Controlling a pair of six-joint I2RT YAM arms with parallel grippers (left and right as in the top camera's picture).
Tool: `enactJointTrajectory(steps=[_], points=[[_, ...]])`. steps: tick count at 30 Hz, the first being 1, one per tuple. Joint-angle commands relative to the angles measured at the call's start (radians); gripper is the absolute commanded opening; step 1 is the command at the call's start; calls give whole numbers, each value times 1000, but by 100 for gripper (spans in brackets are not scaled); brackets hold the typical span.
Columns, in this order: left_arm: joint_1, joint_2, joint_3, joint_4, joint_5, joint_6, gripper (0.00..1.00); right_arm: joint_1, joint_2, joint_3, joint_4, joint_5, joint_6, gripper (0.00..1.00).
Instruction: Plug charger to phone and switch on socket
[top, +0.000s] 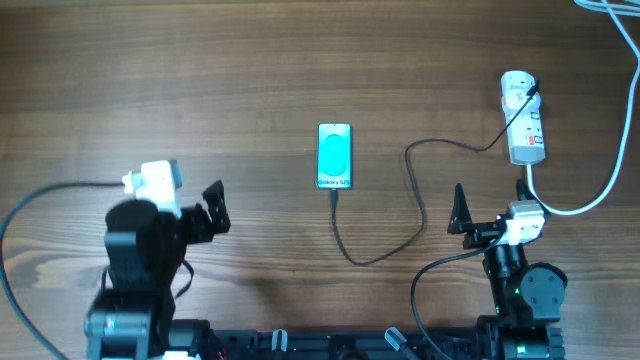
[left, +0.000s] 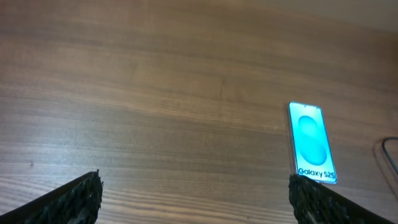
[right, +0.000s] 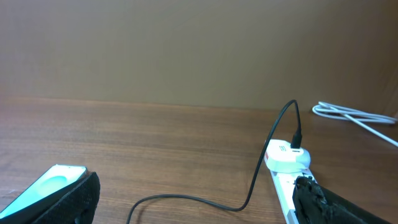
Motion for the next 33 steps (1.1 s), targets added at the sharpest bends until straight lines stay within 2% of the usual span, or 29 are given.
enactJointTrajectory(steps=[1,7,17,26,33], points=[[16,-157,-102,29,39,43,100,5,-11,-3,2,13,11,100],[16,-367,-241,54,69,43,100,5,-10,-3,2,13,11,99],[16,-557,-477,323,86,44,100,5,-10,-3,2,13,11,100],[16,-572,-625,587,117,43,100,5,-10,-3,2,13,11,100],[16,-572,-631,592,117,96,100,5,-10,-3,2,13,11,100]])
